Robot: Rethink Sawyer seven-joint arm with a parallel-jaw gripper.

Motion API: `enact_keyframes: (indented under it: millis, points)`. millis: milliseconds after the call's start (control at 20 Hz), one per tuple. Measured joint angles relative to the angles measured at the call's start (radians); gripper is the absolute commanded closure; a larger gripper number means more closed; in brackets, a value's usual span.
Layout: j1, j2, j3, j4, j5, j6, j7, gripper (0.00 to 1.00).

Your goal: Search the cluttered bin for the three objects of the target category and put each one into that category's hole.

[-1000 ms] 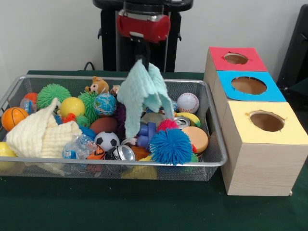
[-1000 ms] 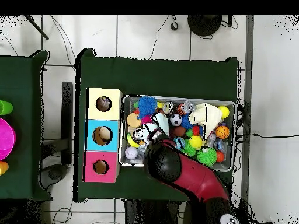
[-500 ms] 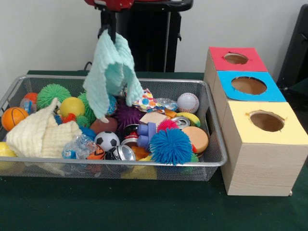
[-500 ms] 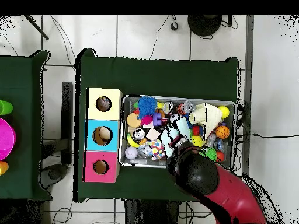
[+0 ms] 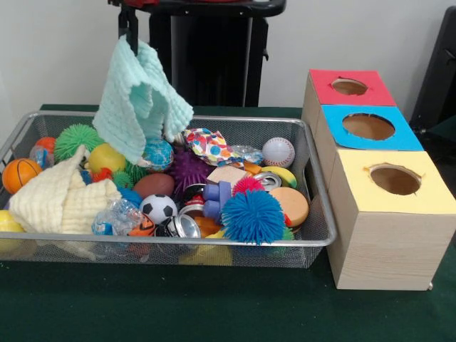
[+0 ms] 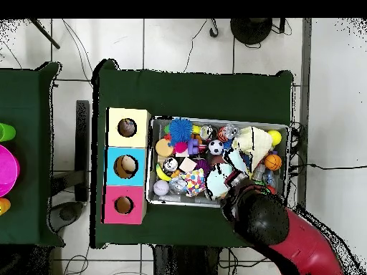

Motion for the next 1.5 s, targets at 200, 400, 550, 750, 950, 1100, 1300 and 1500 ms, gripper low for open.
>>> enact_keyframes:
  millis: [200, 400, 550, 750, 950, 1100, 1300, 1500]
  points:
    - [-0.017, 0.026, 0.008, -0.006, -0.018, 0.0, 0.0, 1.0]
    - [-0.025, 0.049, 0.021, -0.011, -0.036, 0.0, 0.0, 1.0]
    - [-0.027, 0.059, 0.032, -0.011, -0.045, 0.0, 0.0, 1.0]
    - [-0.032, 0.073, 0.053, -0.012, -0.058, 0.0, 0.0, 1.0]
    - [-0.041, 0.084, 0.071, -0.016, -0.069, 0.0, 0.0, 1.0]
    - [-0.063, 0.096, 0.09, -0.019, -0.082, 0.0, 0.0, 1.0]
    - [-0.104, 0.105, 0.116, -0.022, -0.097, 0.0, 0.0, 1.0]
    - [-0.168, 0.121, 0.153, -0.034, -0.124, 0.0, 0.0, 1.0]
